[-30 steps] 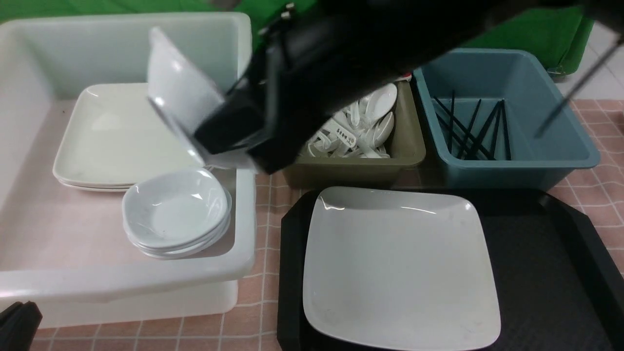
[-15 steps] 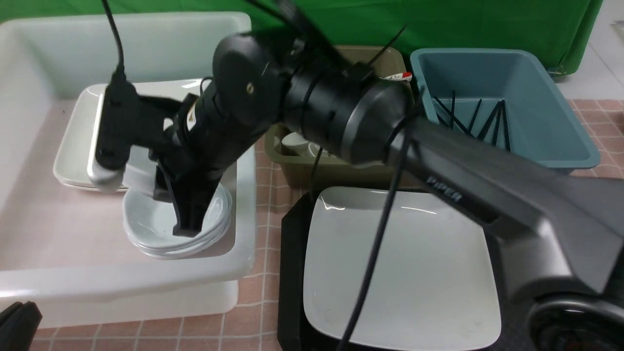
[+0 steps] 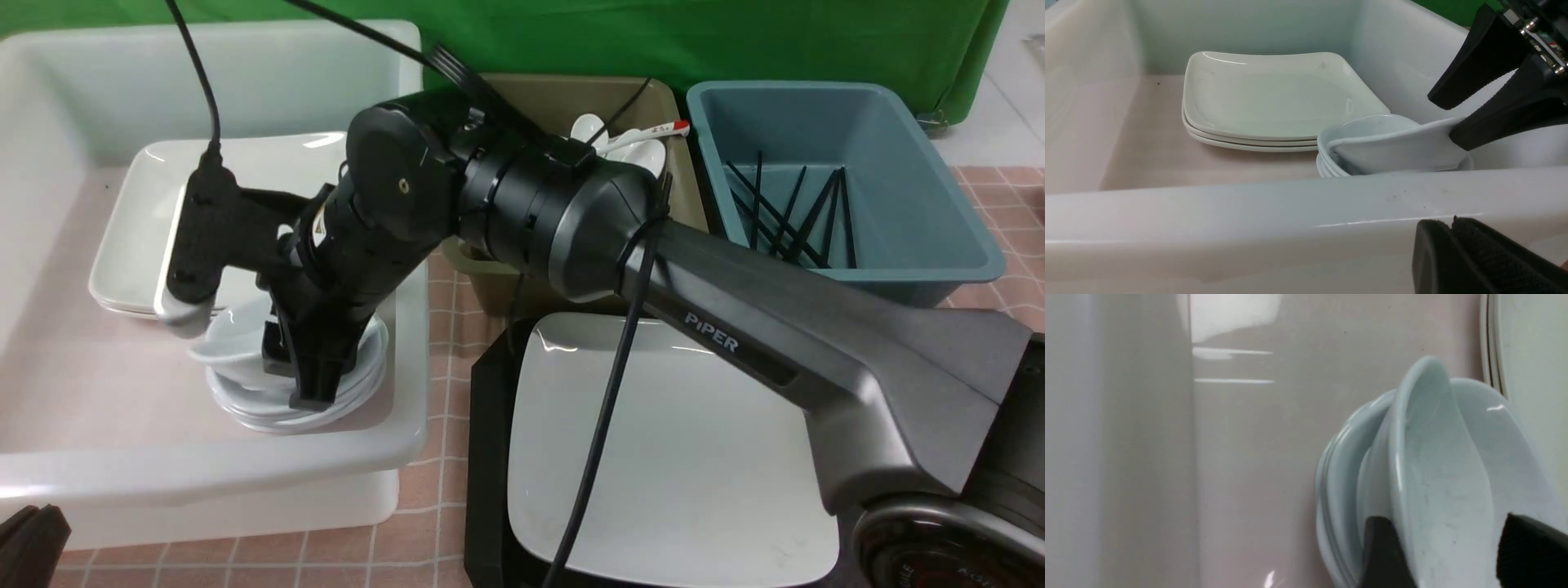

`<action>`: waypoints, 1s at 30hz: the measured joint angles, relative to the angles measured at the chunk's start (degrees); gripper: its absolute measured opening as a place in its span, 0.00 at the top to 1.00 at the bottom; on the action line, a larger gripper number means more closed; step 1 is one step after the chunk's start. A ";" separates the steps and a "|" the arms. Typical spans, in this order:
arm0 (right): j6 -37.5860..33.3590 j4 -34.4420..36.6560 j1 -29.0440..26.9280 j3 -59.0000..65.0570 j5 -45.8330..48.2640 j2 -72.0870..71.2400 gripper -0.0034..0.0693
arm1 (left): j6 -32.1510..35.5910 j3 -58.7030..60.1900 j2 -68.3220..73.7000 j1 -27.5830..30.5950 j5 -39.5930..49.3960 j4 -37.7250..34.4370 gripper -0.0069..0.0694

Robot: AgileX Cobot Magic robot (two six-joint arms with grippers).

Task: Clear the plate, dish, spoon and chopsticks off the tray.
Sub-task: Use the right arm to put the small plate into the large storage box on the left, then use the right arm to grab a plate from the dinner plate

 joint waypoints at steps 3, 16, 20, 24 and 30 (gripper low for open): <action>0.47 -0.11 0.00 0.00 1.92 -1.93 0.32 | 0.00 0.00 0.00 0.00 0.00 0.00 0.88; 18.39 -3.46 0.00 0.15 19.73 -18.95 0.64 | 0.02 0.00 0.00 0.00 0.03 0.00 0.88; 25.45 -10.40 0.00 0.32 19.73 -25.38 0.89 | 0.07 0.00 0.00 0.00 0.03 0.00 0.88; 33.96 -15.24 0.00 5.31 19.73 -35.10 0.91 | -5.85 0.00 0.00 0.00 -1.59 -9.36 0.88; 41.63 -15.73 0.00 25.15 19.73 -53.11 0.91 | -17.56 0.00 0.00 0.00 -7.36 -34.06 0.88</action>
